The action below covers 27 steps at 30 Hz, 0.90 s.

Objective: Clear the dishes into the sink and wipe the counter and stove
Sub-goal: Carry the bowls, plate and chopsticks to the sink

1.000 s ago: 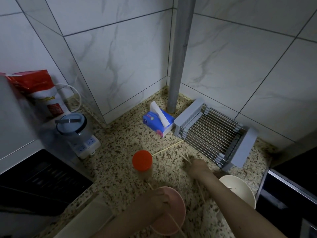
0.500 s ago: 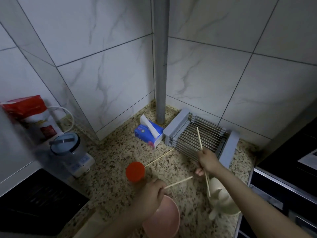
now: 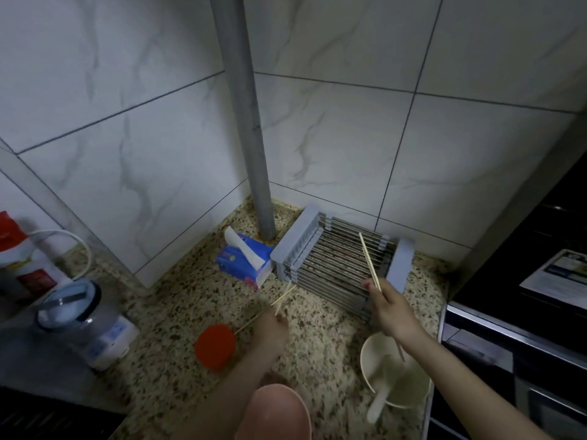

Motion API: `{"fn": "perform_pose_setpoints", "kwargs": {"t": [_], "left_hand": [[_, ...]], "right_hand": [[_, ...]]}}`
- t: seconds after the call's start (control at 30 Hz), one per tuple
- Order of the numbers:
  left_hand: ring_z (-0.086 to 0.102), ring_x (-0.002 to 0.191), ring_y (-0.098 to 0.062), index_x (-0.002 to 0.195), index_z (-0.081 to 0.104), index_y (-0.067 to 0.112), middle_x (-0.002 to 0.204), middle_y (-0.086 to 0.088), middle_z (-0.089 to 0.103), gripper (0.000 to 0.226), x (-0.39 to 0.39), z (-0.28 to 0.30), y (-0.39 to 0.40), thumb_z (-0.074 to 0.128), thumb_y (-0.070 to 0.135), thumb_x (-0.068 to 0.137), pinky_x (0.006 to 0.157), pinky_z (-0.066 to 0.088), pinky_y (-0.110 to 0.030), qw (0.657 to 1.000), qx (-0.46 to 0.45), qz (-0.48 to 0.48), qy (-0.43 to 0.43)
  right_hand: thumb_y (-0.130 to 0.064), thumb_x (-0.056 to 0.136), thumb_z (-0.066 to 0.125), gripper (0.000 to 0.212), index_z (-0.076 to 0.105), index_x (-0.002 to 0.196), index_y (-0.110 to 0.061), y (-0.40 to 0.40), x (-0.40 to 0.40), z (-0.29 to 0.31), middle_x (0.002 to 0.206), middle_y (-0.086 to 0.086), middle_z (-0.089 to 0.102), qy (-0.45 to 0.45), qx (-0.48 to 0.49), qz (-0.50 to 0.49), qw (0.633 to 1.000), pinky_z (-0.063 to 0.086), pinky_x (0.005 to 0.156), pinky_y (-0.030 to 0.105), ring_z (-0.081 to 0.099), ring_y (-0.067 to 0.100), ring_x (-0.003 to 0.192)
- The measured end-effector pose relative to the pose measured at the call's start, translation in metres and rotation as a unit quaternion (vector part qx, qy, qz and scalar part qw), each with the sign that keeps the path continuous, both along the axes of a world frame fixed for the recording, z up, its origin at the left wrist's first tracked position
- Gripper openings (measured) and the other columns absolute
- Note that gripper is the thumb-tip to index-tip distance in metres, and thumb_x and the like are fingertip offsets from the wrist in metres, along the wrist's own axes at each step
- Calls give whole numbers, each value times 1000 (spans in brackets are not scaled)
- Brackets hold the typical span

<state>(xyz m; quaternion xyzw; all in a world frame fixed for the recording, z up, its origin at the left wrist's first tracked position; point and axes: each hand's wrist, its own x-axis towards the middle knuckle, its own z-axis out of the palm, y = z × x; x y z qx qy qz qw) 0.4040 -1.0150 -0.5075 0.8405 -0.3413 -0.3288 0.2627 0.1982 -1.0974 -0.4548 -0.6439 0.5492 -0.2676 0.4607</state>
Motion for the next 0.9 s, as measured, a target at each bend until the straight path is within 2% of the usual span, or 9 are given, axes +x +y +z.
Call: {"fn": "perform_pose_setpoints", "kwargs": {"t": [0.07,0.17,0.27,0.4,0.5,0.6,0.7,0.9], "left_hand": [[59,87,-30,106,58,-1,101,-19,63,24,6,-2,-9,43,14,95,72,45,-31,999,1,-4,-38],[57,79,-26,101,58,-1,94,-18,63,21,13,-14,-23,44,13,95,65,39,-25,992,-15,-20,-120],[51,71,-21,94,61,0,89,-18,64,21,17,-24,-32,47,15,94,63,37,-25,988,-20,-26,-151],[61,83,-25,99,64,4,92,-14,65,19,19,-39,-41,52,17,91,71,48,-30,986,-2,-35,-166],[59,93,-27,111,59,2,106,-15,60,25,17,-42,-44,51,14,90,72,42,-27,982,23,-23,-188],[59,91,-26,107,58,1,105,-15,59,22,18,-44,-47,52,14,90,75,49,-32,978,40,-36,-200],[60,95,-24,111,57,3,110,-13,59,28,19,-45,-49,54,21,90,82,52,-33,968,77,-67,-230],[59,91,-21,107,54,6,105,-9,57,30,11,-40,-45,53,30,89,73,48,-28,952,109,-162,-236]], "right_hand": [[-23,99,39,19,58,100,-24,0,-4,-4,71,-19,47,-8,-11,4,1000,33,58,14,44,-6,65],[-21,99,40,23,60,89,-25,-8,-11,-13,59,-14,47,-33,16,3,999,32,53,19,44,-2,53],[-21,99,41,25,60,83,-22,-14,-16,-18,47,-11,49,-33,32,3,999,32,49,22,41,1,43],[-21,99,40,26,60,83,-19,-17,-17,-21,38,-15,48,-40,44,-3,998,29,41,12,41,0,35],[-21,99,40,26,60,83,-20,-19,-16,-22,37,-15,48,-41,44,-6,998,28,39,13,39,1,34],[-20,99,40,27,60,81,-21,-20,-17,-24,35,-14,45,-44,52,-10,998,27,38,14,36,2,32],[-21,100,40,28,60,81,-22,-21,-15,-23,34,-14,44,-41,61,-15,997,26,37,15,35,3,30],[-24,99,40,29,63,83,-20,-15,-8,-16,39,-9,36,-49,67,-8,997,24,40,22,28,5,34]]}}
